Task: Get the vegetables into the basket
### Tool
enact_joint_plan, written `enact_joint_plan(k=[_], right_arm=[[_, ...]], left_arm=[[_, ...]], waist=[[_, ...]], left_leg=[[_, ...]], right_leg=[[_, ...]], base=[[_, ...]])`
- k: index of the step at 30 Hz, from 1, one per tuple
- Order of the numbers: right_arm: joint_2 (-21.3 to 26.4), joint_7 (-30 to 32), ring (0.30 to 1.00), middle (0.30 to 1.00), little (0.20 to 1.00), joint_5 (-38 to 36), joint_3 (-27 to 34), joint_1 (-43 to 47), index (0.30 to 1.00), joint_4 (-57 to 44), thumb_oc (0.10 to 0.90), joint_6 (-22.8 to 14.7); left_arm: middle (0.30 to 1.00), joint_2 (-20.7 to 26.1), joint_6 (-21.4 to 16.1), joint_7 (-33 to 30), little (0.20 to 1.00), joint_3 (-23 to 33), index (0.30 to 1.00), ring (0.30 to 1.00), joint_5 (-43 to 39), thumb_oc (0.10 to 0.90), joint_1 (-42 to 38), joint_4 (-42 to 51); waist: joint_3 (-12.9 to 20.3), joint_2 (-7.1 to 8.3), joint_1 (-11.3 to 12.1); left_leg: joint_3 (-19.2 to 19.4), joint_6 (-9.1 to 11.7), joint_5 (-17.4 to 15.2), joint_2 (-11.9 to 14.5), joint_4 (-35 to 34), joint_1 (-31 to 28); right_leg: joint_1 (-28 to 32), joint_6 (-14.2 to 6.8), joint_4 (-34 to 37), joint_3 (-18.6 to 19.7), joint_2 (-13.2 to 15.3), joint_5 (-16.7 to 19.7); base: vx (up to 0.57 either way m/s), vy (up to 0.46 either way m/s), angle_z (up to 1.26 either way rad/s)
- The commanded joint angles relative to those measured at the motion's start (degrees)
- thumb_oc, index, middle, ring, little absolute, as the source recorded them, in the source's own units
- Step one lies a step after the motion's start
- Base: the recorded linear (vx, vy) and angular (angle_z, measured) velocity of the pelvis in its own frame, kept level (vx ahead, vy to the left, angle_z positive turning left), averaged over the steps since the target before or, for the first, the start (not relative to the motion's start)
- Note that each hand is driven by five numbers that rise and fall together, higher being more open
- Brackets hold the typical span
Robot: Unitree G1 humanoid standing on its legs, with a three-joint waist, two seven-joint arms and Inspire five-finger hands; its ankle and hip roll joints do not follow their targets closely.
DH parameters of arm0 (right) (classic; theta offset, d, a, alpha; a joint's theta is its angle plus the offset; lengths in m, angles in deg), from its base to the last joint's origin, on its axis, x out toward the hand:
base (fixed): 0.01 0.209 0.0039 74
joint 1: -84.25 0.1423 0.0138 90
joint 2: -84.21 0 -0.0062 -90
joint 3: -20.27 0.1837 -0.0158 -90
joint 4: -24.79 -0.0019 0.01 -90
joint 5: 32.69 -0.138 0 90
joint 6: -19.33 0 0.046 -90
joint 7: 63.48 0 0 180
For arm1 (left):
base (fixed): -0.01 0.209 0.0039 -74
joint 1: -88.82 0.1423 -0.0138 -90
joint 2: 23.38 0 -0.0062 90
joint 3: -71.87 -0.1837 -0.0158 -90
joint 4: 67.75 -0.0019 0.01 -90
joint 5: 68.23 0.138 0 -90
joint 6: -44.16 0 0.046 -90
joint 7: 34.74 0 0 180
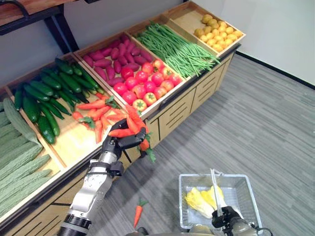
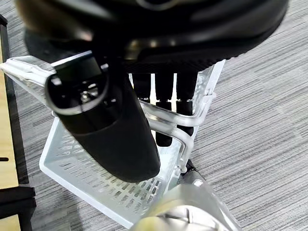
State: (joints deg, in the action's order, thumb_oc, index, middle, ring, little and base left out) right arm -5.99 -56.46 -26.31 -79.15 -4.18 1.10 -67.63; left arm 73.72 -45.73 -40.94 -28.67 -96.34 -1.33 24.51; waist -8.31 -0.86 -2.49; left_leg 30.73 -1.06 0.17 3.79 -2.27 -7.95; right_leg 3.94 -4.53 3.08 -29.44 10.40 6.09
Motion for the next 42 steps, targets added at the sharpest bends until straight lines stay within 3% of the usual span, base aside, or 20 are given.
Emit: enact_joint_plan(k=[1, 3, 5, 7, 8, 9, 11, 12, 14, 15, 16, 21, 25, 28, 36, 37, 38, 40, 42], right_arm=[[1.18, 0.85, 0.300, 0.300, 0.300, 1.39, -3.23, -0.49, 0.300, 2.17, 0.400, -0.63], [1.73, 1.13, 0.300, 0.300, 0.300, 1.71, -3.84, -0.17, 0.300, 2.42, 0.400, -0.84], [2.37, 1.37, 0.300, 0.300, 0.300, 2.28, -4.44, 0.42, 0.300, 2.75, 0.400, -0.86], [2.38, 1.37, 0.300, 0.300, 0.300, 2.29, -4.43, 0.49, 0.300, 2.79, 0.400, -0.87], [2.78, 1.45, 0.300, 0.300, 0.300, 2.49, -4.83, 0.84, 0.300, 3.12, 0.400, -0.83], [3.00, 1.56, 0.300, 0.300, 0.300, 2.79, -5.22, 1.10, 0.300, 3.25, 0.400, -0.77], [3.03, 1.47, 0.300, 0.300, 0.300, 3.32, -5.67, 1.54, 0.300, 3.42, 0.400, -0.61], [3.05, 1.34, 0.300, 0.300, 0.300, 3.52, -5.76, 1.71, 0.300, 3.33, 0.400, -0.58], [3.08, 1.04, 0.300, 0.300, 0.300, 3.78, -5.88, 2.26, 0.300, 3.17, 0.400, -0.56], [3.07, 1.04, 0.300, 0.300, 0.300, 3.78, -5.87, 2.28, 0.300, 3.18, 0.400, -0.56], [3.11, 0.86, 0.300, 0.300, 0.300, 3.68, -5.91, 2.67, 0.300, 3.36, 0.400, -0.72], [2.28, 0.76, 0.300, 0.300, 0.300, 3.43, -5.64, 2.87, 0.300, 3.73, 0.400, -0.61], [1.59, 0.94, 0.300, 0.300, 0.300, 4.89, -6.54, 3.26, 0.300, 2.49, 0.400, -0.58], [1.41, 0.89, 0.300, 0.300, 0.300, 5.15, -6.64, 3.27, 0.300, 2.36, 0.400, -0.52], [1.17, 1.02, 0.300, 0.300, 0.300, 5.04, -5.27, 2.16, 0.300, 0.90, 0.400, 0.18], [1.05, 1.15, 0.300, 0.300, 0.300, 4.88, -5.14, 2.01, 0.300, 0.72, 0.400, 0.20], [0.89, 1.39, 0.300, 0.300, 0.300, 4.89, -5.08, 2.01, 0.300, 0.64, 0.400, 0.41], [0.78, 1.49, 0.300, 0.300, 0.300, 5.27, -5.51, 1.56, 0.300, 0.41, 0.400, 0.45], [0.75, 1.59, 0.300, 0.300, 0.300, 5.31, -5.63, 1.24, 0.300, 0.16, 0.400, 0.40]], left_arm=[[0.300, 0.91, -5.26, 0.23, 0.300, 1.72, 0.300, 0.300, -0.25, 0.400, -4.41, 6.94], [0.300, 0.31, -5.29, 0.40, 0.300, 1.58, 0.300, 0.300, -0.71, 0.400, -4.42, 6.78], [0.300, -0.02, -5.48, 0.76, 0.300, 1.42, 0.300, 0.300, -1.18, 0.400, -4.55, 6.59], [0.300, -0.02, -5.50, 0.77, 0.300, 1.43, 0.300, 0.300, -1.19, 0.400, -4.61, 6.55], [0.300, -0.40, -5.58, 0.81, 0.300, 1.22, 0.300, 0.300, -1.59, 0.400, -4.73, 6.38], [0.300, -0.56, -5.76, 0.52, 0.300, 0.77, 0.300, 0.300, -1.67, 0.400, -5.17, 6.35], [0.300, -0.60, -5.96, 0.45, 0.300, 0.81, 0.300, 0.300, -1.60, 0.400, -5.64, 6.38], [0.300, -0.58, -6.09, 0.40, 0.300, 1.06, 0.300, 0.300, -1.50, 0.400, -5.67, 6.37], [0.300, -0.40, -6.60, 0.37, 0.300, 1.46, 0.300, 0.300, -0.92, 0.400, -5.71, 6.44], [0.300, -0.39, -6.60, 0.37, 0.300, 1.46, 0.300, 0.300, -0.92, 0.400, -5.73, 6.44], [0.300, 0.72, -7.01, 0.51, 0.300, 2.09, 0.300, 0.300, 0.07, 0.400, -5.36, 6.70], [0.300, 2.33, -6.64, 1.34, 0.300, 1.94, 0.300, 0.300, 0.98, 0.400, -5.31, 9.15], [0.300, 3.35, -6.94, 0.62, 0.300, 1.63, 0.300, 0.300, 1.34, 0.400, -5.70, 9.20], [0.300, 3.57, -6.85, 0.42, 0.300, 1.64, 0.300, 0.300, 1.49, 0.400, -5.75, 9.04], [0.300, 4.92, -6.38, -0.52, 0.300, 1.75, 0.300, 0.300, 3.35, 0.400, -6.97, 8.45], [0.300, 4.85, -6.43, -0.78, 0.300, 1.85, 0.300, 0.300, 3.30, 0.400, -6.93, 8.31], [0.300, 5.28, -6.54, -1.09, 0.300, 1.96, 0.300, 0.300, 2.92, 0.400, -6.79, 7.84], [0.300, 5.73, -6.37, -1.49, 0.300, 2.26, 0.300, 0.300, 2.34, 0.400, -6.77, 7.66], [0.300, 5.85, -6.33, -1.59, 0.300, 1.92, 0.300, 0.300, 2.10, 0.400, -7.19, 7.68]], waist=[[2.85, 0.06, 0.40], [2.47, 0.14, 0.43], [1.50, 0.49, 0.78], [1.51, 0.40, 0.73], [0.08, 0.88, 1.77], [-0.73, 1.07, 2.51], [-0.55, 1.35, 2.72], [-0.39, 1.41, 2.88], [-0.06, 1.67, 3.52], [0.02, 1.73, 3.48], [-0.23, 1.67, 3.70], [-0.46, 1.39, 3.54], [-0.91, 1.55, 4.01], [-1.08, 1.66, 4.32], [-3.72, 2.89, 3.26], [-4.04, 2.90, 2.97], [-4.52, 2.23, 2.70], [-4.54, 1.23, 2.72], [-4.17, 1.11, 2.51]], left_leg=[[-1.20, 2.85, -3.72, 0.47, -1.84, 0.96], [-0.77, 4.25, -4.15, 2.55, 1.71, 1.93], [-1.51, 5.76, -3.87, 4.89, 9.63, 4.80], [-1.69, 6.01, -4.24, 5.40, 10.67, 5.32], [-4.87, 7.77, -1.19, 7.19, 19.27, 8.30], [-10.76, 7.86, -0.33, 6.17, 21.74, 10.46], [-16.17, 6.01, -2.37, 2.17, 15.38, 11.06], [-17.98, 5.29, -3.69, 1.10, 12.17, 10.82], [-22.92, 3.84, -3.35, -1.45, 5.72, 11.14], [-22.93, 3.79, -3.20, -1.54, 5.57, 11.20], [-24.98, 2.73, -4.53, -2.22, 7.18, 11.98], [-22.14, 0.86, -6.63, -3.09, 9.35, 11.81], [-18.94, -1.48, -8.77, -4.69, 10.10, 10.66], [-18.25, -2.02, -8.89, -5.02, 9.70, 10.34], [-11.90, -5.39, -12.67, -6.35, 13.14, 10.45], [-10.81, -5.51, -12.75, -6.11, 12.92, 10.21], [-9.04, -4.98, -12.45, -5.08, 11.05, 8.95], [-6.79, -4.24, -10.16, -3.69, 8.02, 7.75], [-6.41, -3.84, -9.49, -3.71, 6.42, 7.06]], right_leg=[[-3.90, -3.39, -0.05, 4.07, -1.45, -2.82], [-3.41, -2.05, 0.28, 4.70, -2.88, -4.39], [-2.61, -0.71, 1.07, 5.46, -4.01, -5.68], [-2.62, -0.51, 1.18, 5.39, -4.28, -5.73], [-1.45, 0.96, 1.91, 6.44, -5.35, -6.70], [-1.32, 1.59, 1.92, 7.21, -5.81, -7.56], [-2.31, 0.73, 1.92, 8.30, -4.99, -7.20], [-2.74, 0.32, 1.92, 8.92, -4.82, -6.67], [-4.47, -0.15, 1.92, 10.86, -4.15, -5.21], [-4.58, -0.17, 1.92, 10.84, -4.07, -5.18], [-5.01, -0.15, 1.50, 13.32, -4.32, -4.96], [-4.88, -0.88, 0.74, 15.30, -3.16, -4.34], [-6.05, -2.72, -0.63, 18.49, -1.30, -2.90], [-6.68, -3.06, -1.16, 19.39, -0.99, -2.42], [-11.57, -5.78, -4.15, 24.31, 0.75, 3.38], [-12.10, -6.36, -4.46, 23.92, 0.92, 4.25], [-12.91, -7.24, -5.90, 20.81, 1.48, 4.43], [-12.70, -6.47, -10.38, 14.57, 3.14, 1.46], [-11.65, -5.78, -11.16, 13.73, 3.03, -0.37]], base=[[0.22, -0.472, 0.05], [0.16, -0.380, 0.00], [0.09, -0.279, -0.01], [0.05, -0.166, -0.09], [0.11, -0.246, -0.17], [0.11, -0.223, -0.15], [0.04, 0.078, -0.39], [-0.01, 0.183, -0.58], [-0.01, 0.154, -0.43], [0.04, 0.168, -0.68], [0.04, 0.186, -0.71], [0.04, 0.245, -0.47], [0.01, 0.307, -0.18], [-0.02, 0.217, -0.48], [-0.05, 0.215, -0.45], [-0.06, 0.153, -0.70], [-0.06, 0.117, -0.89], [-0.06, 0.050, -1.10], [0.00, -0.054, -0.71]])
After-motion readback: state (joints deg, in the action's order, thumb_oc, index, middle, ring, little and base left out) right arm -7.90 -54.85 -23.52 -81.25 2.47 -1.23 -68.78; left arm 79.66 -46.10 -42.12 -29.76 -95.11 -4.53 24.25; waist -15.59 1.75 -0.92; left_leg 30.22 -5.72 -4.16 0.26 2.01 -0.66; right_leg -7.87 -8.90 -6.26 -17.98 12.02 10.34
